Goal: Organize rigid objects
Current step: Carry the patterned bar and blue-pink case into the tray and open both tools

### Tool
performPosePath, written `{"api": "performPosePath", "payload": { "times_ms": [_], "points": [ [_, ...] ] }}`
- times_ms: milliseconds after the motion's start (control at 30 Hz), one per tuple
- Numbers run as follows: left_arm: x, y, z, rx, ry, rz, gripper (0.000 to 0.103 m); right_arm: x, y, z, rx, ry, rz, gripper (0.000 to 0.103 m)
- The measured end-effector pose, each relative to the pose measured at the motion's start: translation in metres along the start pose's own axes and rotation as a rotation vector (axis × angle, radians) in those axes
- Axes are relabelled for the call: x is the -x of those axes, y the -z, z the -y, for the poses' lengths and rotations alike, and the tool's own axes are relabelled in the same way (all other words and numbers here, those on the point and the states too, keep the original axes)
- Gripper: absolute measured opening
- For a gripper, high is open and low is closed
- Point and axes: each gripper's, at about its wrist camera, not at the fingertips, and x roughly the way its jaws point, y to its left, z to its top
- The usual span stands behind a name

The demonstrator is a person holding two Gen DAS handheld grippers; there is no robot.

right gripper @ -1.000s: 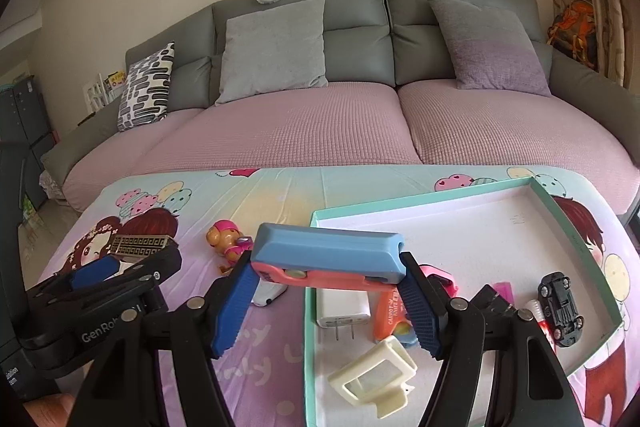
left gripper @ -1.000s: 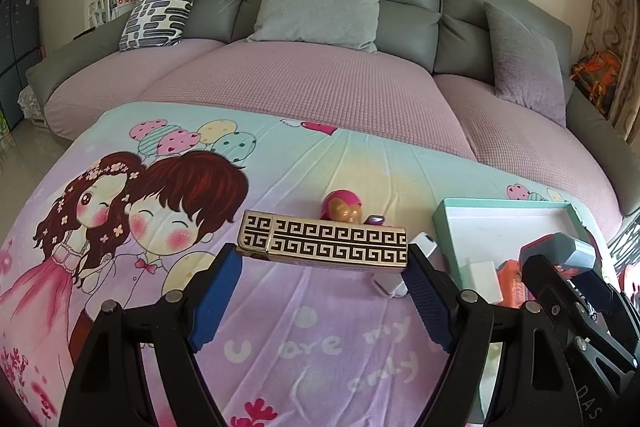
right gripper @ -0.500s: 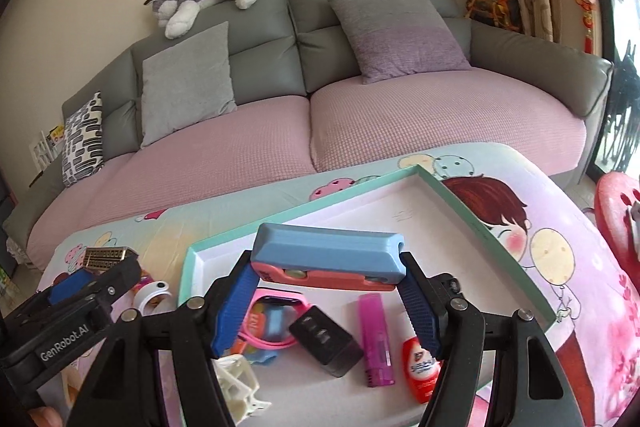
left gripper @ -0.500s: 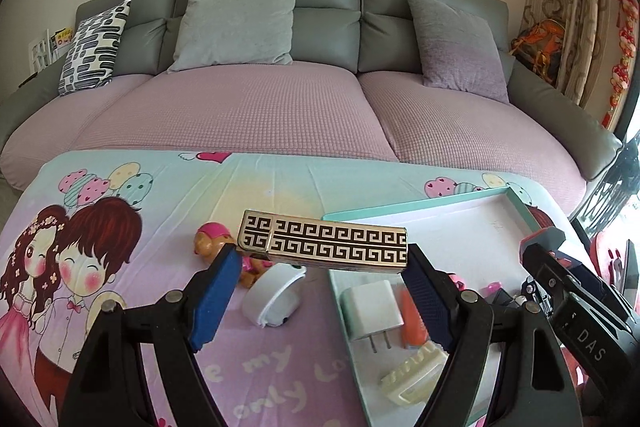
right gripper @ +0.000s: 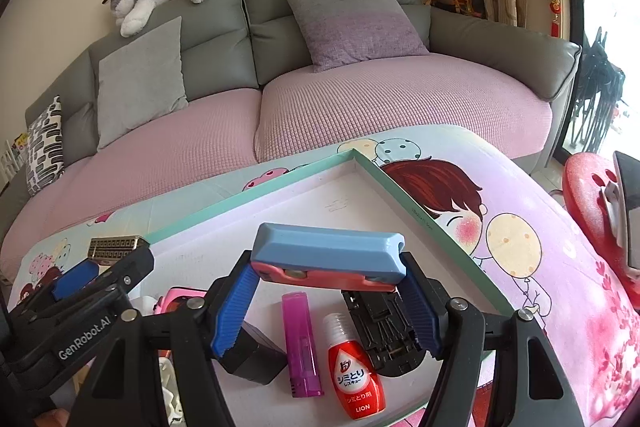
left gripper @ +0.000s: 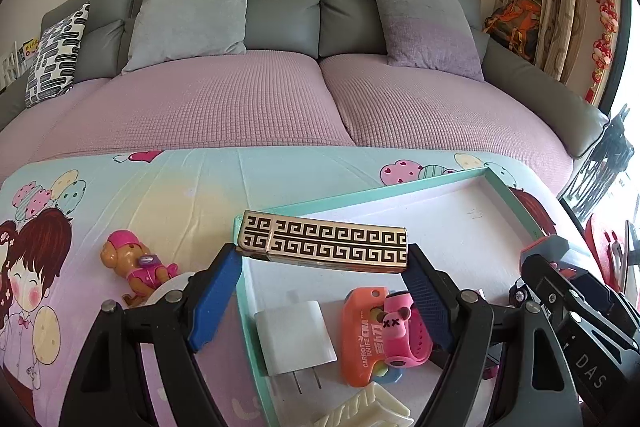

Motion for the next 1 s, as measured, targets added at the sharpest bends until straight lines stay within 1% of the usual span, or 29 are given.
{"api": "performPosePath", "payload": {
  "times_ms": [433, 667, 833, 1000],
  "points": [
    [-0.014, 0.007, 0.009, -0.046, 0.005, -0.046, 0.083, -0.011, 0.008, -0.002, 0.031, 0.016, -0.053, 0.072],
    [-0.014, 0.007, 0.007, -0.037, 0.004, -0.055, 0.083, -0.013, 0.009, -0.003, 0.043, 0.015, -0.069, 0.072],
    [-0.012, 0.007, 0.006, -0.039, -0.029, -0.057, 0.083, -0.015, 0.010, -0.005, 0.057, 0.027, -0.080, 0.073],
    [-0.010, 0.005, 0.000, -0.023, -0.047, -0.077, 0.083, -0.013, 0.010, -0.006, 0.068, 0.029, -0.079, 0.073]
  ]
}}
